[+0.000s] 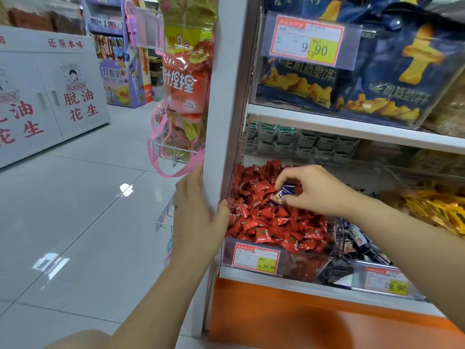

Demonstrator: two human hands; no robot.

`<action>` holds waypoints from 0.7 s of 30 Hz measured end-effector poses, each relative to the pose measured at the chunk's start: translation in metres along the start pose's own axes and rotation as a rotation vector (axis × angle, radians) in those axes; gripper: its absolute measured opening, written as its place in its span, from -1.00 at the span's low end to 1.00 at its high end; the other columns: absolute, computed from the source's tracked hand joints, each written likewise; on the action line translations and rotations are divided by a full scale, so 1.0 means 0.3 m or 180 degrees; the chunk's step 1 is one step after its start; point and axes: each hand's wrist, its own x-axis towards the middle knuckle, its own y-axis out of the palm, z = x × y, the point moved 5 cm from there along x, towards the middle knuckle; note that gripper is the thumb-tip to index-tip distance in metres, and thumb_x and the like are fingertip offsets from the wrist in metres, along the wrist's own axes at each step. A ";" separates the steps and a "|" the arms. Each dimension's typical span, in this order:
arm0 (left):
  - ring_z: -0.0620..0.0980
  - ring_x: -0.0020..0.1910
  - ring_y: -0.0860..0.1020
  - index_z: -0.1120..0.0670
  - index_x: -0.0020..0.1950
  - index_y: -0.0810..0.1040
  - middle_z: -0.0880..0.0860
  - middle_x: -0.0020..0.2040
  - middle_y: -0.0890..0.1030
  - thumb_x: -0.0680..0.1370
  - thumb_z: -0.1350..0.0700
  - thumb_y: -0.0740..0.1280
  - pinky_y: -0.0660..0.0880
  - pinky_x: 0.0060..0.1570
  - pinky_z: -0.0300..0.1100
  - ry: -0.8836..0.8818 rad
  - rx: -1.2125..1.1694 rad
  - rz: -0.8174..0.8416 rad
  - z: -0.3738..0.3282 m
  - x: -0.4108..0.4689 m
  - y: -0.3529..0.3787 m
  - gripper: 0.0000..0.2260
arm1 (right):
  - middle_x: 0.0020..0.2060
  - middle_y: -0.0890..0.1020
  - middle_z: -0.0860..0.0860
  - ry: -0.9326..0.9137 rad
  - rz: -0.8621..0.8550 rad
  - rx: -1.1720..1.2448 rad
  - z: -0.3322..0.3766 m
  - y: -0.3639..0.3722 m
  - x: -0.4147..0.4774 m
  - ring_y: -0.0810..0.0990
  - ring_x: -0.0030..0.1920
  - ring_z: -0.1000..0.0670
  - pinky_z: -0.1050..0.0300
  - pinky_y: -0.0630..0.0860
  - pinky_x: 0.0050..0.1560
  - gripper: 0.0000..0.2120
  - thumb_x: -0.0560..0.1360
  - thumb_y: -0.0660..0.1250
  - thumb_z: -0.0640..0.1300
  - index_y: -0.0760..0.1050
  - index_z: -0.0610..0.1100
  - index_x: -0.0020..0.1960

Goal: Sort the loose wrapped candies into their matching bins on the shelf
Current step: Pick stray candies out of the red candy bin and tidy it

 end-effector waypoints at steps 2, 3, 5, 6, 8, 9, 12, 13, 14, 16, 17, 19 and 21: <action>-0.05 0.29 0.32 -0.06 0.46 0.21 -0.04 0.30 0.33 0.46 0.16 0.38 0.40 0.25 0.11 0.0025 0.0003 -0.0065 -0.010 -0.004 0.001 -0.38 | -0.15 0.62 0.17 0.0156 -0.0405 0.0661 -0.014 -0.022 -0.021 0.58 -0.21 0.15 0.26 0.48 -0.09 -0.83 0.42 0.42 -0.18 0.53 0.08 -0.09; -0.03 0.31 0.31 -0.04 0.47 0.20 -0.02 0.32 0.33 0.46 0.17 0.38 0.40 0.26 0.11 0.0006 -0.0017 -0.0078 -0.013 -0.007 0.006 -0.38 | -0.17 0.60 0.20 0.0217 -0.0613 0.0825 -0.021 -0.033 -0.038 0.57 -0.22 0.17 0.31 0.47 -0.13 -0.82 0.43 0.41 -0.20 0.53 0.07 -0.09; 0.00 0.34 0.30 -0.02 0.49 0.17 0.02 0.34 0.32 0.45 0.17 0.39 0.38 0.29 0.12 -0.0063 -0.0066 -0.0093 -0.015 -0.009 0.021 -0.34 | -0.20 0.56 0.24 0.0357 -0.0970 0.0901 -0.046 -0.053 -0.083 0.54 -0.24 0.20 0.40 0.40 -0.19 -0.84 0.44 0.40 -0.22 0.53 0.03 -0.10; 0.02 0.35 0.29 -0.01 0.50 0.15 0.05 0.35 0.31 0.45 0.17 0.39 0.35 0.32 0.11 -0.0090 -0.0064 -0.0097 -0.016 -0.011 0.029 -0.31 | -0.20 0.55 0.24 0.0445 -0.1152 0.0917 -0.066 -0.063 -0.110 0.53 -0.23 0.20 0.42 0.38 -0.20 -0.86 0.44 0.39 -0.23 0.53 0.00 -0.10; 0.04 0.39 0.24 0.01 0.52 0.10 0.08 0.40 0.27 0.45 0.16 0.41 0.24 0.39 -0.01 -0.0106 -0.0027 -0.0082 -0.015 -0.017 0.047 -0.27 | -0.20 0.54 0.21 0.0683 -0.1528 0.0877 -0.118 -0.090 -0.174 0.51 -0.22 0.19 0.39 0.36 -0.20 -0.88 0.45 0.37 -0.25 0.53 -0.05 -0.09; 0.04 0.42 0.20 0.03 0.53 0.05 0.09 0.43 0.23 0.45 0.17 0.41 0.16 0.40 -0.10 -0.0113 -0.0012 -0.0055 -0.015 -0.021 0.054 -0.24 | -0.21 0.53 0.19 0.0828 -0.1683 0.0796 -0.150 -0.103 -0.206 0.49 -0.24 0.19 0.36 0.35 -0.22 -0.88 0.46 0.36 -0.26 0.52 -0.05 -0.08; 0.01 0.44 0.14 0.09 0.55 -0.02 0.13 0.45 0.18 0.45 0.23 0.42 0.09 0.34 -0.19 -0.0072 0.0068 -0.0001 -0.011 -0.023 0.065 -0.18 | -0.12 0.58 0.06 0.1266 -0.1680 0.0447 -0.249 -0.120 -0.279 0.46 -0.26 0.19 0.33 0.35 -0.22 -0.86 0.49 0.34 -0.24 0.51 -0.06 0.01; -0.01 0.41 0.15 0.09 0.55 -0.02 0.15 0.43 0.20 0.43 0.26 0.42 0.10 0.32 -0.19 -0.0056 0.0091 -0.0002 -0.010 -0.023 0.065 -0.18 | -0.02 0.60 0.01 0.1363 -0.1536 0.0351 -0.270 -0.119 -0.290 0.49 -0.18 0.16 0.31 0.37 -0.12 -0.83 0.50 0.33 -0.22 0.52 -0.07 0.07; -0.03 0.38 0.17 0.08 0.55 -0.01 0.15 0.42 0.21 0.42 0.28 0.41 0.12 0.30 -0.20 -0.0062 0.0110 0.0001 -0.007 -0.023 0.060 -0.17 | 0.07 0.59 -0.01 0.1393 -0.1392 0.0279 -0.280 -0.115 -0.290 0.52 -0.04 0.09 0.28 0.36 0.01 -0.79 0.50 0.33 -0.20 0.51 -0.08 0.14; -0.05 0.35 0.19 0.05 0.55 0.00 0.13 0.40 0.23 0.42 0.29 0.40 0.15 0.27 -0.21 -0.0075 0.0116 0.0038 -0.010 -0.024 0.057 -0.17 | 0.17 0.56 0.01 0.1238 -0.1275 0.0227 -0.257 -0.122 -0.273 0.48 0.18 0.02 0.25 0.30 0.13 -0.74 0.51 0.33 -0.18 0.50 -0.07 0.20; -0.04 0.35 0.20 0.04 0.55 0.00 0.12 0.39 0.23 0.42 0.28 0.40 0.17 0.27 -0.21 -0.0057 0.0117 0.0046 -0.009 -0.023 0.056 -0.17 | 0.15 0.56 0.04 0.1055 -0.1266 0.0251 -0.222 -0.126 -0.248 0.48 0.19 0.03 0.27 0.29 0.14 -0.74 0.51 0.32 -0.18 0.51 -0.06 0.20; -0.06 0.35 0.20 0.03 0.55 -0.01 0.12 0.39 0.23 0.43 0.27 0.41 0.18 0.26 -0.22 0.0004 0.0135 0.0068 -0.003 -0.021 0.054 -0.17 | 0.06 0.57 0.12 0.0576 -0.1090 0.0497 -0.124 -0.108 -0.168 0.52 0.11 0.12 0.37 0.34 0.11 -0.76 0.51 0.33 -0.19 0.53 -0.02 0.16; -0.08 0.35 0.20 0.00 0.55 -0.04 0.08 0.39 0.22 0.44 0.25 0.41 0.20 0.26 -0.22 0.0041 0.0101 0.0102 0.003 -0.020 0.053 -0.16 | 0.03 0.59 0.15 0.0158 -0.0476 0.0773 -0.019 -0.043 -0.068 0.55 0.06 0.18 0.40 0.40 0.10 -0.76 0.53 0.30 -0.20 0.54 0.00 0.16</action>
